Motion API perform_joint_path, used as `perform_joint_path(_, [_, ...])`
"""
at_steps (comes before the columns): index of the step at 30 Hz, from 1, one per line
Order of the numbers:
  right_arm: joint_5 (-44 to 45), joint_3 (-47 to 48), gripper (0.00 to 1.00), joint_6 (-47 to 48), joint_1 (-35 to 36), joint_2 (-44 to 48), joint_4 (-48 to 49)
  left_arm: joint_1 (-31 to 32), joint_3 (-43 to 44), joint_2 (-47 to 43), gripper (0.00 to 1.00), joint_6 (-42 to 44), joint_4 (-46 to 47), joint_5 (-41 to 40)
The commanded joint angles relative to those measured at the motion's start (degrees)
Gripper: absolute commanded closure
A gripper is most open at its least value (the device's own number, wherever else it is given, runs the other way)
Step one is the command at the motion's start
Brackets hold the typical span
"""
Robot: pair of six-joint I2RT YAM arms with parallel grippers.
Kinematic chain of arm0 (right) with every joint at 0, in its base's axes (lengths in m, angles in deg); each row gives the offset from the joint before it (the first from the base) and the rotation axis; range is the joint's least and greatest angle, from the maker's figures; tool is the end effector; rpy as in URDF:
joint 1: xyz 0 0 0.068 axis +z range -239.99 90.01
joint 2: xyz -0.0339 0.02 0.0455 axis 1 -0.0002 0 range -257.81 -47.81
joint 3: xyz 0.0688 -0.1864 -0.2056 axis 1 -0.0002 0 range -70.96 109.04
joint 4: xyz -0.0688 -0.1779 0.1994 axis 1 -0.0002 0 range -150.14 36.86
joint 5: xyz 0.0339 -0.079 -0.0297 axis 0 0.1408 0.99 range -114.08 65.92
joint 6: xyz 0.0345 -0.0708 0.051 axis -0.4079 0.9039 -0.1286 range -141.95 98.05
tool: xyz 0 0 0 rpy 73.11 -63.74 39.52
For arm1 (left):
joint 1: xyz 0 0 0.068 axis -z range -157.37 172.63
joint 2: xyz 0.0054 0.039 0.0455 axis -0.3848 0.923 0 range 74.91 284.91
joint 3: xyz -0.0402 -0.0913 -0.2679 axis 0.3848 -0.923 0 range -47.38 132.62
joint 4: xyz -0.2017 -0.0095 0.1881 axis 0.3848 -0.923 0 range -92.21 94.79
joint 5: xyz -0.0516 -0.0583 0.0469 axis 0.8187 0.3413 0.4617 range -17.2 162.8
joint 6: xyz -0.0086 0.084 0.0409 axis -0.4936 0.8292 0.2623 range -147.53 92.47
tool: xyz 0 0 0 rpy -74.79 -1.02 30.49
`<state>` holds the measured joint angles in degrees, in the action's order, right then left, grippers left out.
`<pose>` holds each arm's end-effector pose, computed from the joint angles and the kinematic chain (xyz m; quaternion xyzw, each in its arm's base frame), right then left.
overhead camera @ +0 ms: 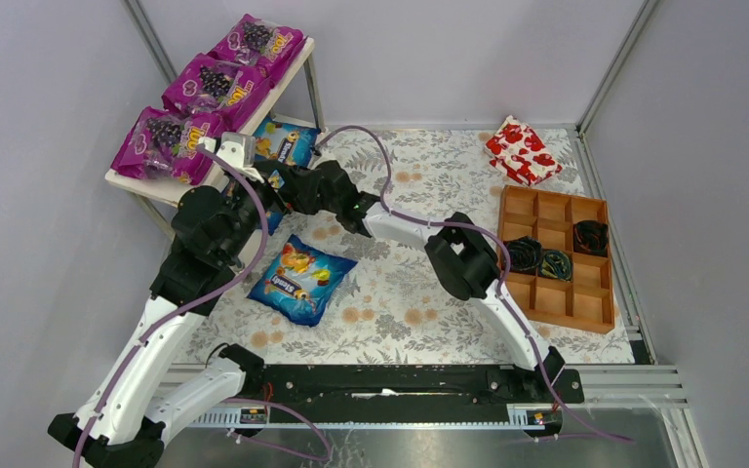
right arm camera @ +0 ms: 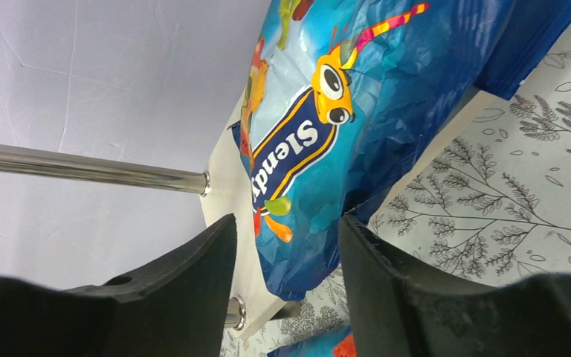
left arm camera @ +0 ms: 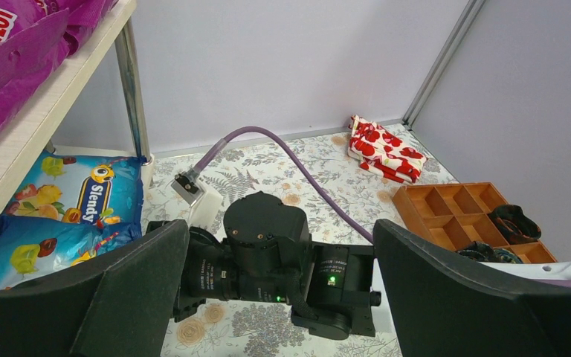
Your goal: Place and organize the candy bags onto the shelf
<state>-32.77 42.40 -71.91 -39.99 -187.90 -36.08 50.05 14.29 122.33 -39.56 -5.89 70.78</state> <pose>0.4067 0.5045 0.2015 -0.0491 0.7620 0.5297 0.3693 0.2039 -0.1024 0.4499 0.0789 0.6802 -0.2346 0.6900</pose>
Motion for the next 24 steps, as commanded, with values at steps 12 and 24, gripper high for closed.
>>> perform_joint_path(12, [1.84, -4.40, 0.38, -1.97, 1.62, 1.87, 5.95, -0.27, 0.47, -0.92, 0.01, -0.25, 2.58, 1.31])
perform_joint_path(24, [2.48, 2.50, 0.59, -2.85, 2.15, -3.45, 4.12, -0.74, 0.47, -0.89, 0.01, -0.60, 2.68, 1.76])
